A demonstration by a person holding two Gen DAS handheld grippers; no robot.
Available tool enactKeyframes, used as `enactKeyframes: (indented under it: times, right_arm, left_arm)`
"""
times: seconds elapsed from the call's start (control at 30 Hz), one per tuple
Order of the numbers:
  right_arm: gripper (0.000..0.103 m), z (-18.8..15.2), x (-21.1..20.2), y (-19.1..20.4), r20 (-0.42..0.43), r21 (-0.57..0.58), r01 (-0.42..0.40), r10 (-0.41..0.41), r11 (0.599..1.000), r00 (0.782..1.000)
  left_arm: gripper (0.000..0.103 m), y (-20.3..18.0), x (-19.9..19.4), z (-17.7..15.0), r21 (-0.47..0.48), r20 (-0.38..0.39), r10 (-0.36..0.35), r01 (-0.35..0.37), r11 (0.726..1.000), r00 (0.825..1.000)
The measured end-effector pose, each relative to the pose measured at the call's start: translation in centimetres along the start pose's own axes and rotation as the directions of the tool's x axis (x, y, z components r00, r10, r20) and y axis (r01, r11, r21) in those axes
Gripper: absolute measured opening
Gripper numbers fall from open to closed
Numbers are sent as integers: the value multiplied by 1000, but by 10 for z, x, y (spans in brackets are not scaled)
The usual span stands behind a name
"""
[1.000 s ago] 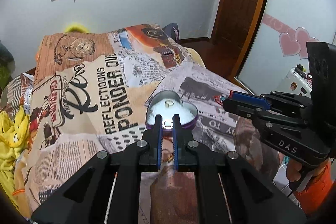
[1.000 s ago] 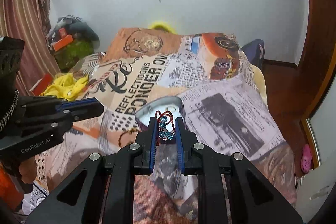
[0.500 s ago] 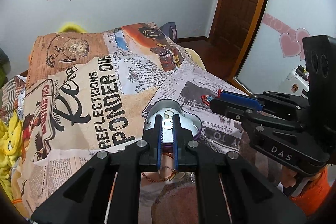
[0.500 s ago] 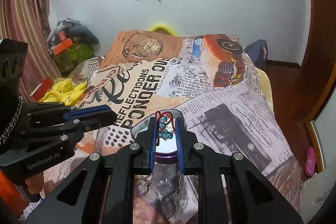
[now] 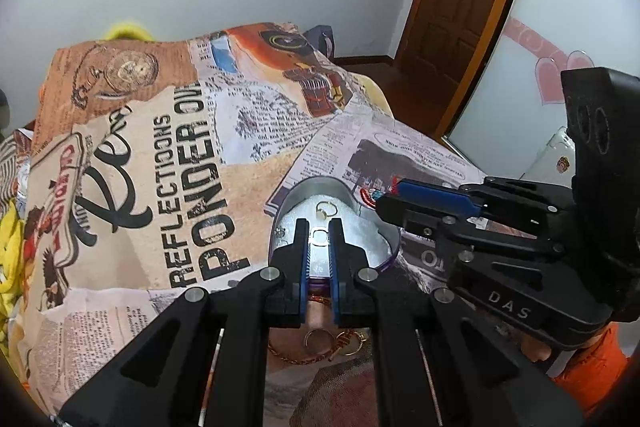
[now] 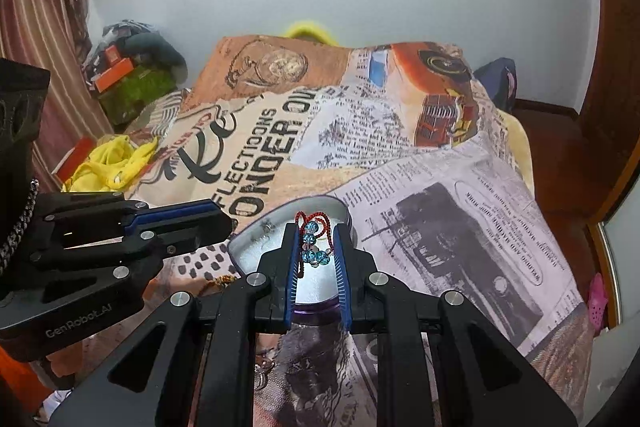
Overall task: Organize jewelry
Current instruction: 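Lift the beaded earring with the right gripper and lower it into the tin, then open the right gripper to release the earring in the tin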
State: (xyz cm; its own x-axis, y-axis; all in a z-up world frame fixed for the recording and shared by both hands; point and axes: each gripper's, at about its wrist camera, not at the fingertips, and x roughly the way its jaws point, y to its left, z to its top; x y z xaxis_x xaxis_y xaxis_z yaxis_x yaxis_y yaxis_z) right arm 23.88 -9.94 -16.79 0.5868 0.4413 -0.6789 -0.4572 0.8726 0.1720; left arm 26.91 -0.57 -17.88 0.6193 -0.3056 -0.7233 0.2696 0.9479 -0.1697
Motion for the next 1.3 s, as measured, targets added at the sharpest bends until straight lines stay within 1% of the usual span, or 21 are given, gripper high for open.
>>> enactKeyframes:
  times: [0.33,0.53,0.83,0.97,1.07,1.1,1.3]
  right_arm:
    - [15,-1,17,2,-57,-24,-19,17,1000,998]
    - [15,-2,24,1,-81,-20,-24,22,1000,996]
    - [16,-1,27,3,-101,-25,-34,31,999,994]
    - [18,0,28,2,-111,-14,-42,40,999,993]
    - [28,1,26,2,-105,-8,-36,35,999,994]
    - [29,1,24,2,-98,-8,-31,30,999,995]
    - [29,3,13,2,-81,-3,-18,18,1000,997]
  left_arm:
    - [7,5,22,-6,-6,-59,-27,27,1000,998]
    - [7,7,27,-5,-11,-73,-29,29,1000,997]
    - [7,11,28,-6,-23,-71,-15,13,1000,997]
    - [7,14,28,-5,-43,-83,-27,23,999,996]
    - [7,15,24,-4,-51,-79,-26,22,998,997]
    - [7,15,22,-4,-51,-75,-25,21,998,997]
    - [7,13,4,-2,-38,-43,2,-3,999,999]
